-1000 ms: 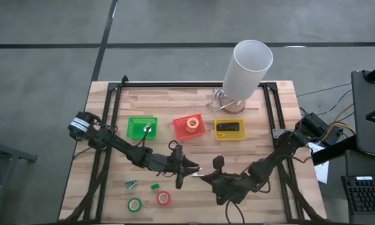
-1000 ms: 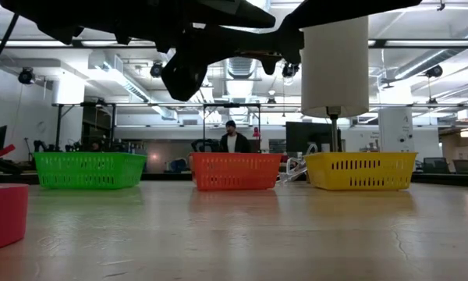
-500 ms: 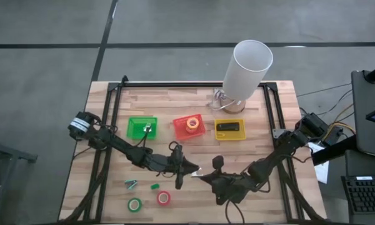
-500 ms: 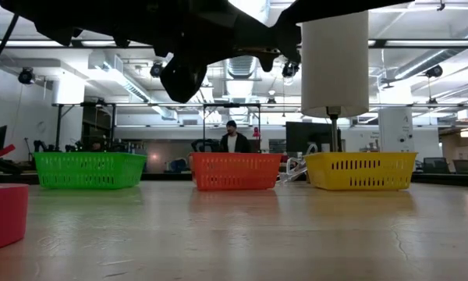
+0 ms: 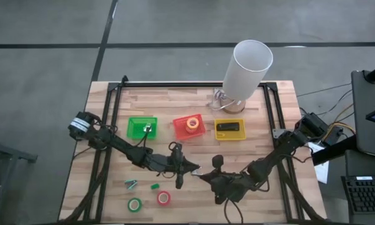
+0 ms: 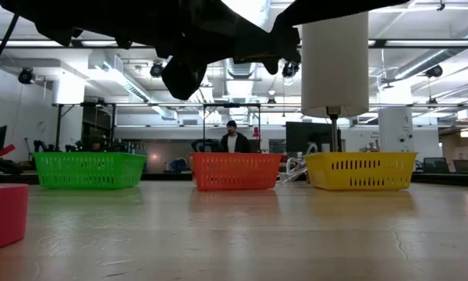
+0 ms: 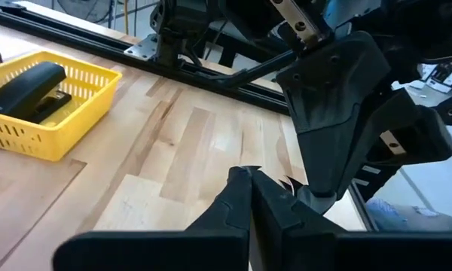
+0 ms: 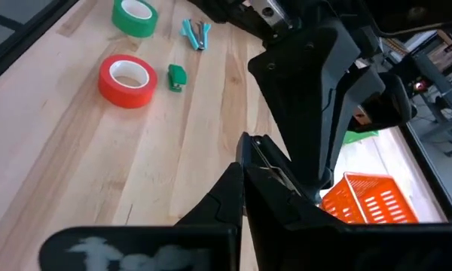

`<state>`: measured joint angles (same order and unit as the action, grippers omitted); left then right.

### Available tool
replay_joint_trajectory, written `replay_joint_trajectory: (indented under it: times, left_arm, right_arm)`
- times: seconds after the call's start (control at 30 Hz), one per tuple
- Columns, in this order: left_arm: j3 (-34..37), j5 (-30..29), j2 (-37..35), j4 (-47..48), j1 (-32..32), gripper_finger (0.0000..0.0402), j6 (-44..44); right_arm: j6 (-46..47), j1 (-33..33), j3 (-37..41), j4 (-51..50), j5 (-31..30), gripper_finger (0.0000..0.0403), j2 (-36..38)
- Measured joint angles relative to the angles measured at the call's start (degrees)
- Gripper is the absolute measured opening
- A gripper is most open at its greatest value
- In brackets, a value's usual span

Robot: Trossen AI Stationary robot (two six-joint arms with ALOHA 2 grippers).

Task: Pick and place Stapler, Stapler remover, tape
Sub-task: Put the black staple remover into the green basket

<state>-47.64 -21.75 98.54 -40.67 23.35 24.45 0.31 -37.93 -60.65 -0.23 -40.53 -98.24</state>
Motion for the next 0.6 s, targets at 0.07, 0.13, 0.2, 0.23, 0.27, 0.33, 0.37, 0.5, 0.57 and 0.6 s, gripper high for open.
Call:
replay_joint_trajectory:
  times: [0.07,0.13,0.2,0.23,0.27,0.33,0.37,0.5,0.57,0.6]
  left_arm:
    - [0.1,-0.4,0.0,0.3,0.0,0.0002,-0.1]
    - [0.1,-0.6,0.0,0.5,0.0,0.0002,-0.1]
    - [0.1,-0.8,0.0,0.6,0.0,0.0002,-0.2]
    - [0.1,-0.9,0.0,0.6,0.0,0.0002,-0.3]
    - [0.1,-1.3,0.0,0.6,0.0,0.0001,-0.4]
    - [0.1,-2.4,0.0,0.6,0.0,0.0001,-0.9]
    - [0.1,-3.2,0.0,0.8,0.0,0.0001,-1.2]
    - [0.1,-8.6,-0.5,5.4,0.0,0.0001,-2.2]
    - [0.1,-12.0,-1.3,9.7,0.0,0.0001,-1.6]
    - [0.1,-14.1,-1.9,11.9,0.0,0.0001,-1.0]
  right_arm:
    - [1.3,0.0,0.0,0.0,0.1,0.0015,0.0]
    - [2.8,-0.1,0.0,0.0,0.6,0.0029,0.0]
    - [3.9,-0.1,-0.1,0.0,0.7,0.005,0.0]
    - [4.3,-0.1,-0.1,0.0,0.7,0.0063,0.0]
    - [4.8,-0.1,-0.1,0.0,0.7,0.0075,0.0]
    - [5.5,-0.1,-0.1,0.0,0.7,0.0101,0.0]
    - [5.6,-0.2,-0.1,0.0,0.7,0.0113,0.1]
    - [5.4,-1.6,-0.1,0.0,0.7,0.0149,0.3]
    - [5.5,-2.3,-0.1,0.0,0.7,0.016,0.3]
    - [5.6,-2.7,-0.1,0.0,0.6,0.0163,0.3]
